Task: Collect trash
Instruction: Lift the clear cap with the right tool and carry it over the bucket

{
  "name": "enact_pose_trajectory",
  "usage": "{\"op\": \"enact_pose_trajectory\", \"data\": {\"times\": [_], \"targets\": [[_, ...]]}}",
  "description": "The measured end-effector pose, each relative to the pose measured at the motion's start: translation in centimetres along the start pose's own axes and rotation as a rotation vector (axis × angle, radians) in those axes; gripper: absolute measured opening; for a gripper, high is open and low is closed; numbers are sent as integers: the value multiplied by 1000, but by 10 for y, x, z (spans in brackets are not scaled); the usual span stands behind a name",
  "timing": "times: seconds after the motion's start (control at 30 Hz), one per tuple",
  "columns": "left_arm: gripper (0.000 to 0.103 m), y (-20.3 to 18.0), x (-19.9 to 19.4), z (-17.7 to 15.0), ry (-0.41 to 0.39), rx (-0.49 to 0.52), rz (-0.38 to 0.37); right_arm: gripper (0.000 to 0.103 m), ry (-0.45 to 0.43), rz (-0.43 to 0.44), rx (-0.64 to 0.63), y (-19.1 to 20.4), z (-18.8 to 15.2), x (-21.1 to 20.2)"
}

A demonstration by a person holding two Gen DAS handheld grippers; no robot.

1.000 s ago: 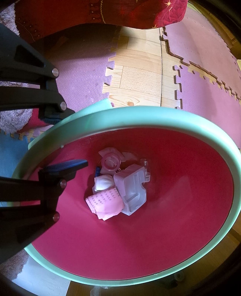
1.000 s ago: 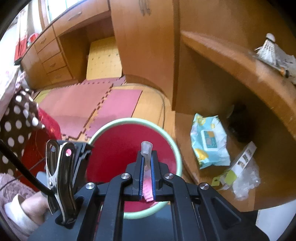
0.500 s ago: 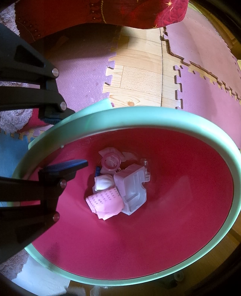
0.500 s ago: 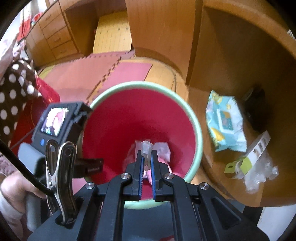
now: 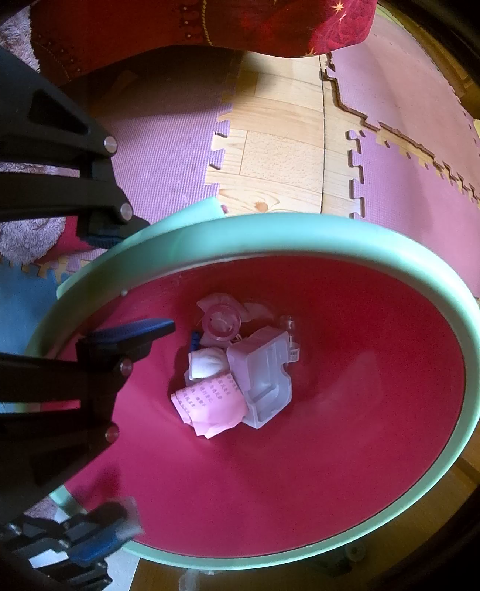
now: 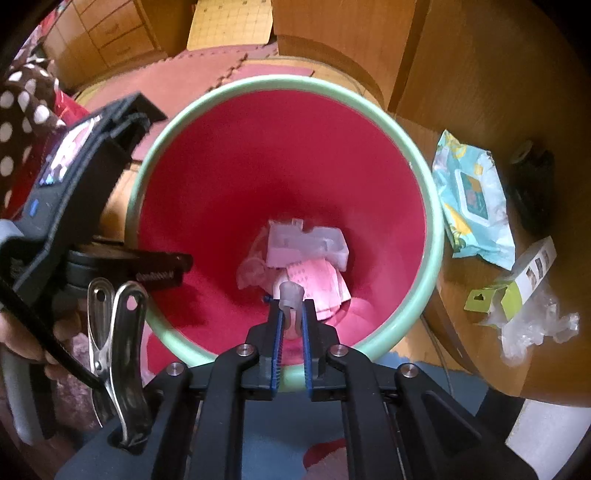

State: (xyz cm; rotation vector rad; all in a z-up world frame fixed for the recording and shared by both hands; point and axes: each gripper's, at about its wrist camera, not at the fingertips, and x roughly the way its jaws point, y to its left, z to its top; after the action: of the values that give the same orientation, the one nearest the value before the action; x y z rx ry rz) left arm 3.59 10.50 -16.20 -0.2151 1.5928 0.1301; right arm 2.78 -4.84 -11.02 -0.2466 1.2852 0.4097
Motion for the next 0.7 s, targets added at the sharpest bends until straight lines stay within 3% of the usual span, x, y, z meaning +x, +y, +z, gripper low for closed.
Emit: {"op": "enact_pose_trajectory", "data": {"times": [0.2, 0.7], "targets": [[35, 0, 0, 0, 0, 0, 0, 10, 25, -1, -4, 0, -3, 5], [35, 0, 0, 0, 0, 0, 0, 24, 32, 33, 6, 4, -2, 5]]}}
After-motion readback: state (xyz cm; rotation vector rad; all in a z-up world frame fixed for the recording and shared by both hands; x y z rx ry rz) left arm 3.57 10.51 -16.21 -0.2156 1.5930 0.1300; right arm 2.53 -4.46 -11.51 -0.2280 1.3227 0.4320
